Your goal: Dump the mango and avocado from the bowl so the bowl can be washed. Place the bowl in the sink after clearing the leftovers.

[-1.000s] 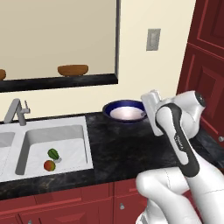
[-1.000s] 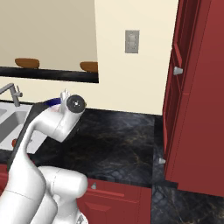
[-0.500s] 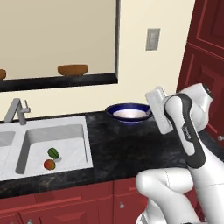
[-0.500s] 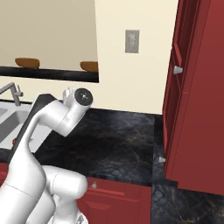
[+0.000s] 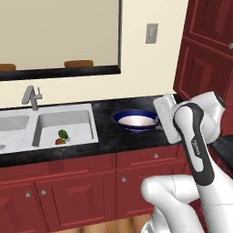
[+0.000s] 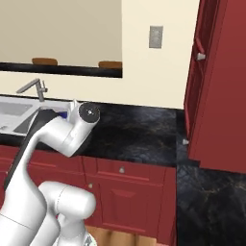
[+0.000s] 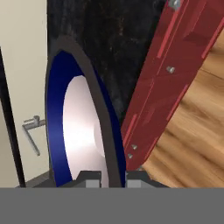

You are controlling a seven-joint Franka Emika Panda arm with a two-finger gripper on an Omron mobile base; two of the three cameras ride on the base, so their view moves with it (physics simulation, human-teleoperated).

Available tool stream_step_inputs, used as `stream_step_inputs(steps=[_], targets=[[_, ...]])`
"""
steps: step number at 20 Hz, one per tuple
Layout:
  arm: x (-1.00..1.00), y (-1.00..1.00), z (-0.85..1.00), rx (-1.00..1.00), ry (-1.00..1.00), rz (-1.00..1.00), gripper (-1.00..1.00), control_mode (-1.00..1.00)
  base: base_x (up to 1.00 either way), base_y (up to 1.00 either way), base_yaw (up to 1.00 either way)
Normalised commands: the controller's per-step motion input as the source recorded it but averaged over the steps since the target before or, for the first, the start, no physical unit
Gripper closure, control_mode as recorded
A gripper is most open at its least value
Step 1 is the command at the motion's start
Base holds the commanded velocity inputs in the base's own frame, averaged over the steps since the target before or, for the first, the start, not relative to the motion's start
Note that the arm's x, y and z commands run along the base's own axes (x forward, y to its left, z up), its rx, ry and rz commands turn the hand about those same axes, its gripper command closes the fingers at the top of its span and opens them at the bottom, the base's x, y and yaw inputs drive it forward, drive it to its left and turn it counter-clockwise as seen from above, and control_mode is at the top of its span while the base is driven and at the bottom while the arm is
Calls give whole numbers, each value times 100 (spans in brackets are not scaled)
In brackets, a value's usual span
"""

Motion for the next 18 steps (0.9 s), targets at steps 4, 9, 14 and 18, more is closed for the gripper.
stream_step_inputs(steps=[4, 9, 14, 18], targets=[[0, 0, 0, 0, 0, 0, 100, 100, -13, 98, 0], [0, 0, 0, 0, 0, 0, 100, 100, 0, 100, 0], [0, 0, 0, 0, 0, 0, 100, 100, 16, 100, 0], [0, 0, 0, 0, 0, 0, 100, 100, 35, 94, 0]])
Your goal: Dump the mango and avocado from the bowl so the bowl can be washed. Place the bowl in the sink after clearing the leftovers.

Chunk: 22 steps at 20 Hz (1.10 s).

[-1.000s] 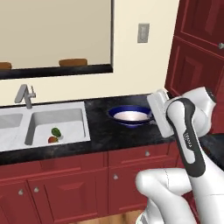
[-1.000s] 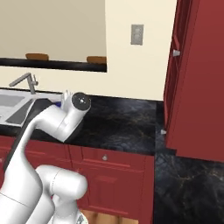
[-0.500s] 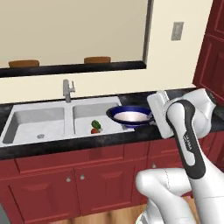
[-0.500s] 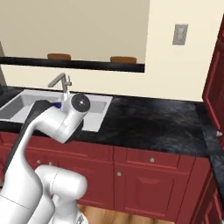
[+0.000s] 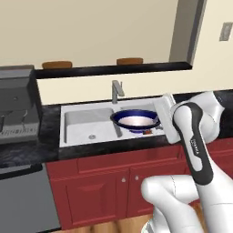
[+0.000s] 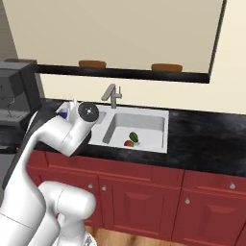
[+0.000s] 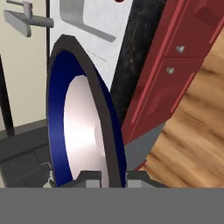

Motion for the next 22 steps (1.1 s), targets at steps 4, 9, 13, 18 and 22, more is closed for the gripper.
stream_step_inputs(steps=[4, 9, 13, 18, 22], targets=[[0, 0, 0, 0, 0, 0, 100, 100, 50, 49, -4], [0, 0, 0, 0, 0, 0, 100, 100, 45, 31, -3], [0, 0, 0, 0, 0, 0, 100, 100, 36, 48, 0], [0, 0, 0, 0, 0, 0, 100, 100, 33, 55, 0], [0, 0, 0, 0, 0, 0, 100, 100, 41, 28, -1]])
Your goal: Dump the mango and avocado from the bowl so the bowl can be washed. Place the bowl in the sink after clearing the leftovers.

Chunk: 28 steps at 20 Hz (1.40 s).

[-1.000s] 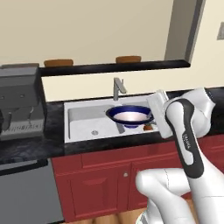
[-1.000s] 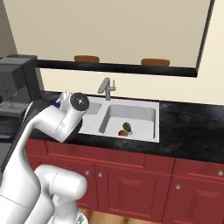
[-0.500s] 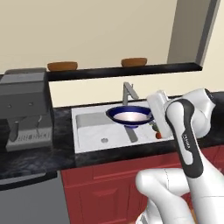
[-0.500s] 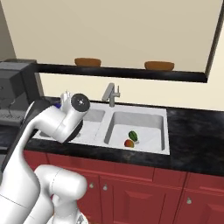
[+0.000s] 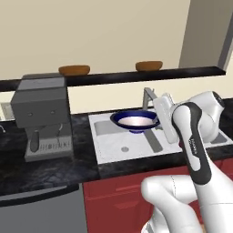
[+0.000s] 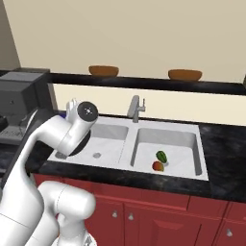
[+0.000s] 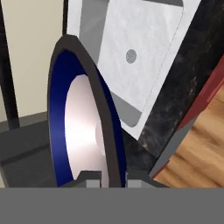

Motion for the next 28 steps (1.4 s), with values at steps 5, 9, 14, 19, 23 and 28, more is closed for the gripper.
stream_step_inputs(steps=[5, 9, 14, 19, 23, 28], targets=[[0, 0, 0, 0, 0, 0, 100, 100, 36, 24, -2], [0, 0, 0, 0, 0, 0, 100, 100, 36, 32, -3], [0, 0, 0, 0, 0, 0, 100, 100, 29, 39, -5], [0, 0, 0, 0, 0, 0, 100, 100, 37, 18, -6], [46, 1, -17, -7, 7, -6, 100, -100, 0, 0, 0], [48, -2, -48, -10, 15, -5, 100, -100, 0, 0, 0]])
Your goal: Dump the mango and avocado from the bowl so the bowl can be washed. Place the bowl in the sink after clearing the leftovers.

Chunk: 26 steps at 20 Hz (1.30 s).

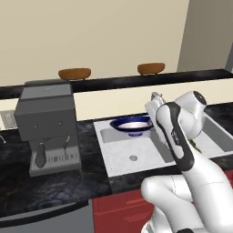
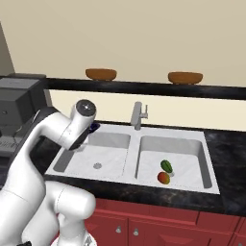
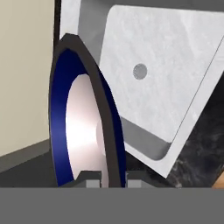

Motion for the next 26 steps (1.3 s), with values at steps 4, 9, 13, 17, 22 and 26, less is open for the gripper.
stream_step_inputs(steps=[4, 9, 13, 17, 22, 26], targets=[[41, 0, -76, -17, 22, -3, 100, -100, 0, 0, 0], [28, -4, -55, -11, 13, -2, 100, -100, 0, 0, 0], [2, 0, -1, 0, 0, 0, 100, -100, 0, 0, 0], [16, 0, -35, -4, -4, 0, 100, -100, 0, 0, 0], [27, -1, -51, -1, -4, 0, 100, -100, 0, 0, 0], [8, 0, -33, 0, -3, 0, 100, -100, 0, 0, 0]])
